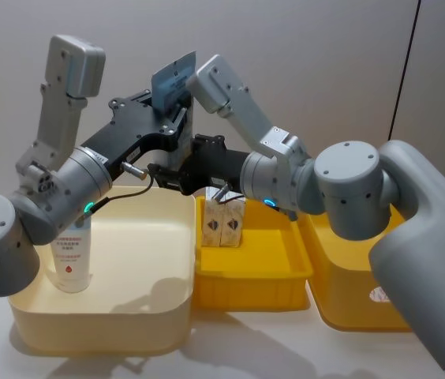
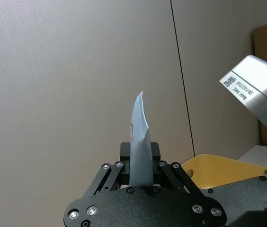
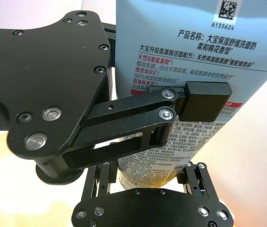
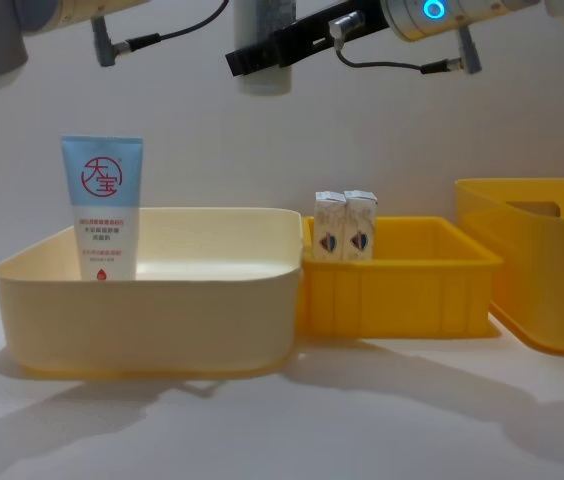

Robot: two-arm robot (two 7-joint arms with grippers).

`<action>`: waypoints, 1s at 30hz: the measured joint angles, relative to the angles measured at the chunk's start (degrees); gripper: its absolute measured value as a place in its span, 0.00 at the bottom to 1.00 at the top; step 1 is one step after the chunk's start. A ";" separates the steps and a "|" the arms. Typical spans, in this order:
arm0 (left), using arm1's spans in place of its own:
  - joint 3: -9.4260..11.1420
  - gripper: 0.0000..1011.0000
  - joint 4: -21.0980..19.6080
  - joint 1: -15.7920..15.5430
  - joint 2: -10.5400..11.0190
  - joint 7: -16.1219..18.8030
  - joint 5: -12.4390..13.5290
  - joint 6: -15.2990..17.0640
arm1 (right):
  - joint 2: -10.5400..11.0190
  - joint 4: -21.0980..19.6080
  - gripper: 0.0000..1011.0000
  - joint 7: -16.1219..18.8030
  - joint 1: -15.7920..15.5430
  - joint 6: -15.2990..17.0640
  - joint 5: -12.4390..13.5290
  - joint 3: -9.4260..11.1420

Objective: Bimanual collaborative sorting of washing and personal care products

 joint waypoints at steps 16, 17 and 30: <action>0.00 0.23 0.00 0.00 0.00 0.00 -0.01 0.00 | 0.00 0.00 0.65 0.01 -0.01 -0.01 0.00 0.00; 0.00 0.23 0.00 0.00 0.00 0.00 -0.01 0.00 | 0.00 -0.01 0.65 0.01 -0.01 -0.02 0.00 0.00; 0.00 0.57 0.00 0.00 0.00 -0.01 -0.03 0.00 | 0.00 0.00 0.65 0.01 -0.01 -0.01 -0.01 -0.01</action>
